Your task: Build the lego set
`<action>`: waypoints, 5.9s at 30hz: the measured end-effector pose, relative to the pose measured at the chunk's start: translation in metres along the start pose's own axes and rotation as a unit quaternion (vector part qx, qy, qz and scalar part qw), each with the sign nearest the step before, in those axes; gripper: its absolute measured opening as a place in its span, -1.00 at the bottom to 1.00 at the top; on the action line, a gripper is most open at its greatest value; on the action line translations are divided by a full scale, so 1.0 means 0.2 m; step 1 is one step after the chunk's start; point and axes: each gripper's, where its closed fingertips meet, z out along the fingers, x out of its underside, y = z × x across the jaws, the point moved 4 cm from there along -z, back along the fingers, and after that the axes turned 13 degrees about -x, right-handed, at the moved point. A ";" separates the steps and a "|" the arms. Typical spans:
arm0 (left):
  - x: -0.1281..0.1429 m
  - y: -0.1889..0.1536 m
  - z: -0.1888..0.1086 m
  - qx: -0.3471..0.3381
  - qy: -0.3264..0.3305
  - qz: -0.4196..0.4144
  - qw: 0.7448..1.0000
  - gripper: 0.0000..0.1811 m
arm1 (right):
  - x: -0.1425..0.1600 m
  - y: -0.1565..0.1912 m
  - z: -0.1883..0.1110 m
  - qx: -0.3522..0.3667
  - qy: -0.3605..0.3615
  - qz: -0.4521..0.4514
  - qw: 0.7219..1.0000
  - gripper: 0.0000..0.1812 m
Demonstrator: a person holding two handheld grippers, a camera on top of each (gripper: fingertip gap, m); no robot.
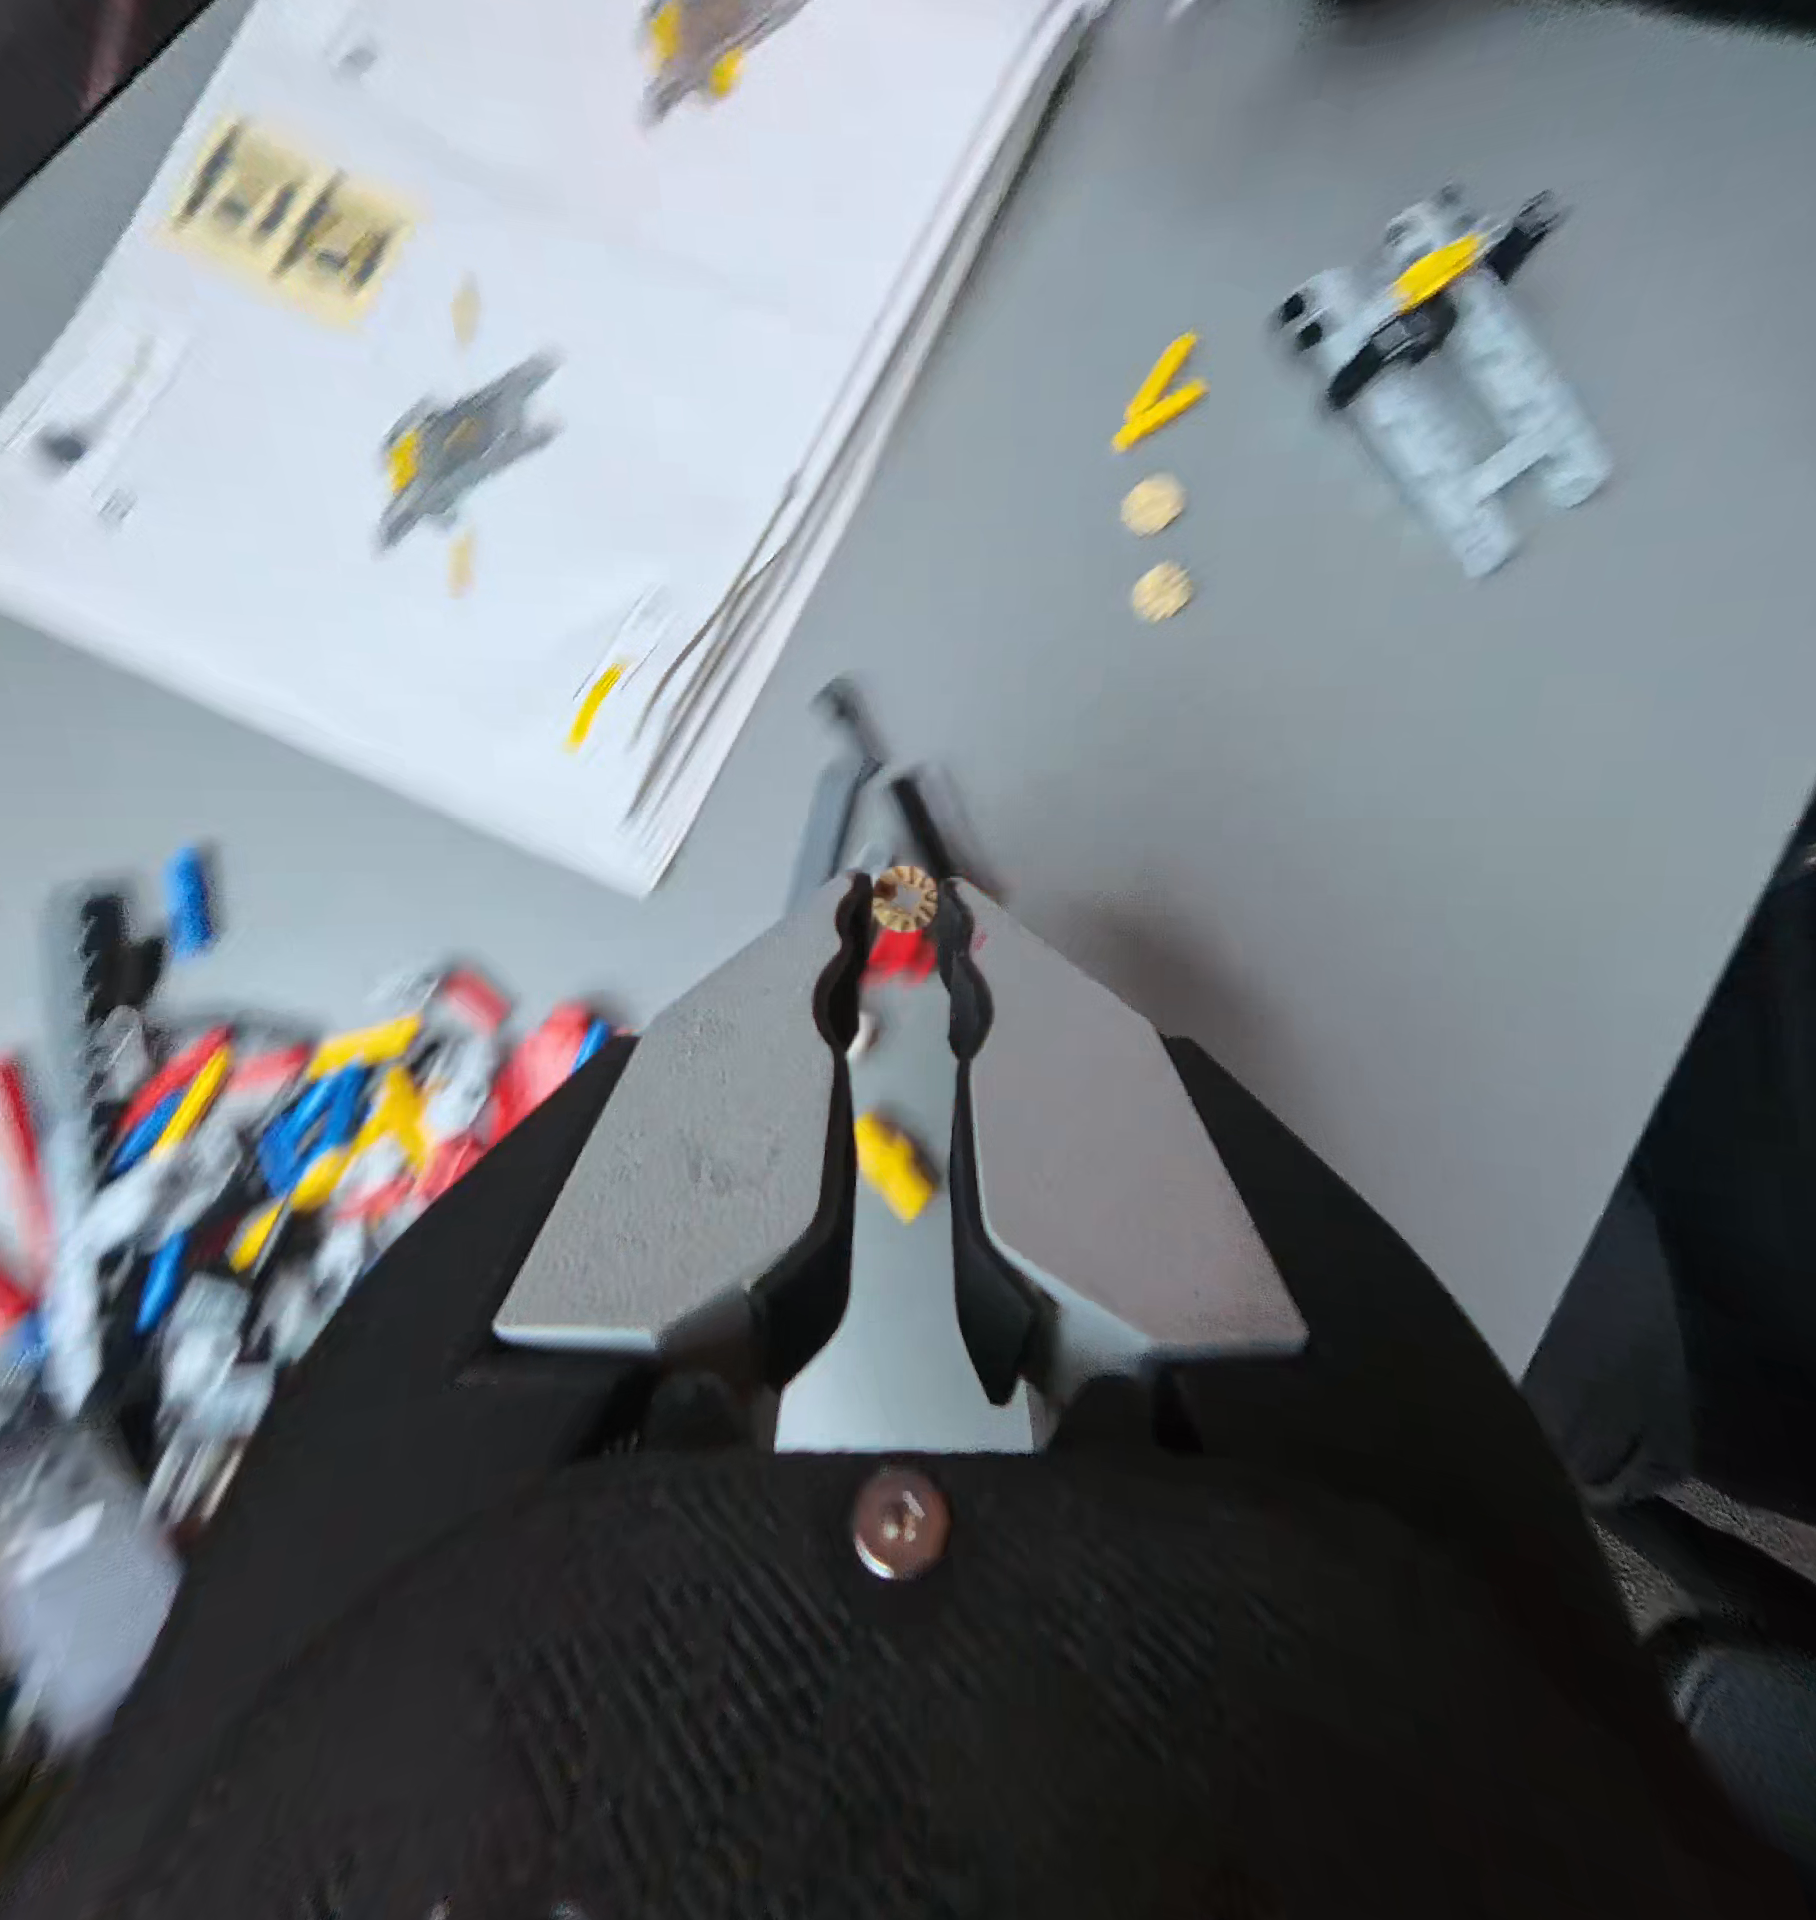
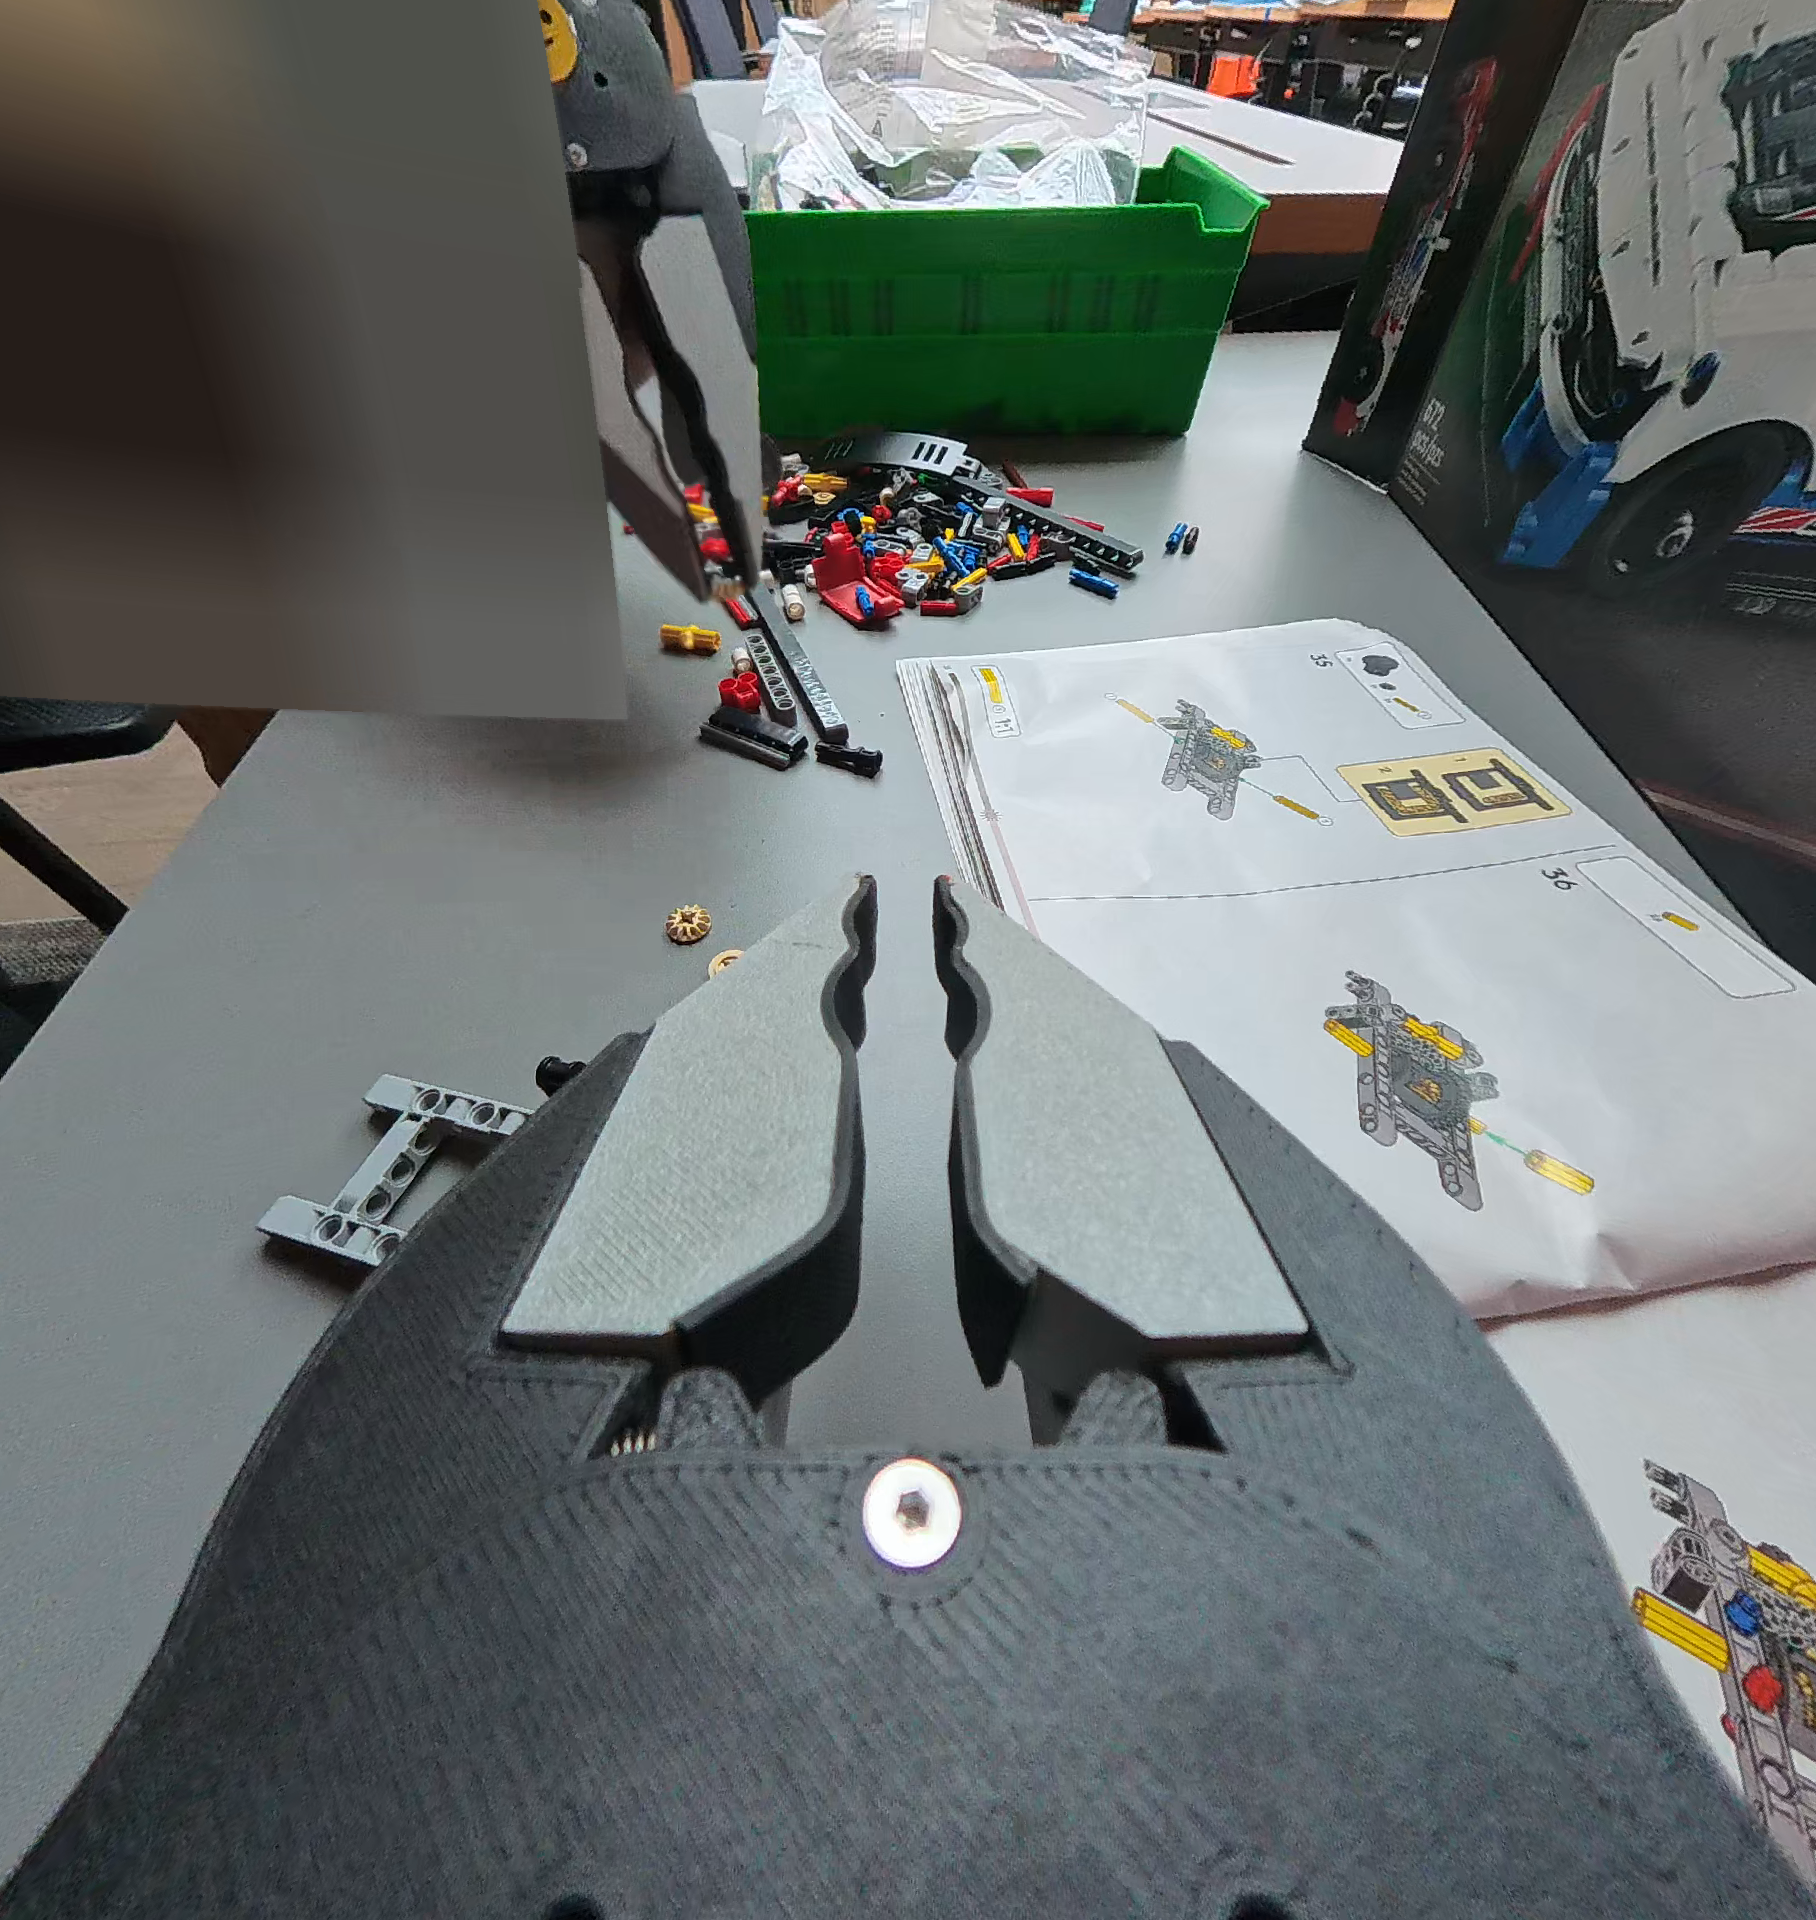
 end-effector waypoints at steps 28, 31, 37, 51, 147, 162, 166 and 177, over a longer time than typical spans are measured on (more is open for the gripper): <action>-0.14 -0.32 0.26 0.064 -0.037 0.055 0.996 -0.84 | 0.00 0.01 0.00 -0.001 -0.001 -0.007 1.000 -0.94; -0.14 -0.24 0.25 0.007 -0.093 0.026 0.995 -0.84 | 0.00 0.01 0.00 -0.003 0.001 -0.005 1.000 -0.94; -0.16 -0.22 0.24 -0.025 -0.165 0.018 0.986 -0.86 | 0.00 0.00 0.00 -0.004 -0.001 0.001 1.000 -0.93; -0.16 -0.18 0.20 -0.039 -0.181 0.005 0.983 -0.88 | 0.00 0.00 0.00 -0.007 -0.002 0.004 1.000 -0.92; 0.77 0.51 -0.34 -0.213 0.183 -0.114 0.953 -0.80 | -0.02 -0.02 -0.02 0.003 -0.016 0.003 1.000 -0.93; -0.16 -0.31 0.01 -0.010 0.037 0.002 0.999 -0.81 | -0.06 0.08 -0.07 0.022 -0.019 -0.014 0.999 -0.77; -0.31 -0.57 0.17 0.030 0.034 0.080 0.996 -0.80 | -0.01 0.16 -0.13 0.050 -0.015 -0.018 0.998 -0.74; -0.44 -0.78 0.23 -0.002 -0.001 0.224 0.975 -0.81 | 0.02 0.55 -0.16 0.051 0.006 -0.049 0.997 -0.67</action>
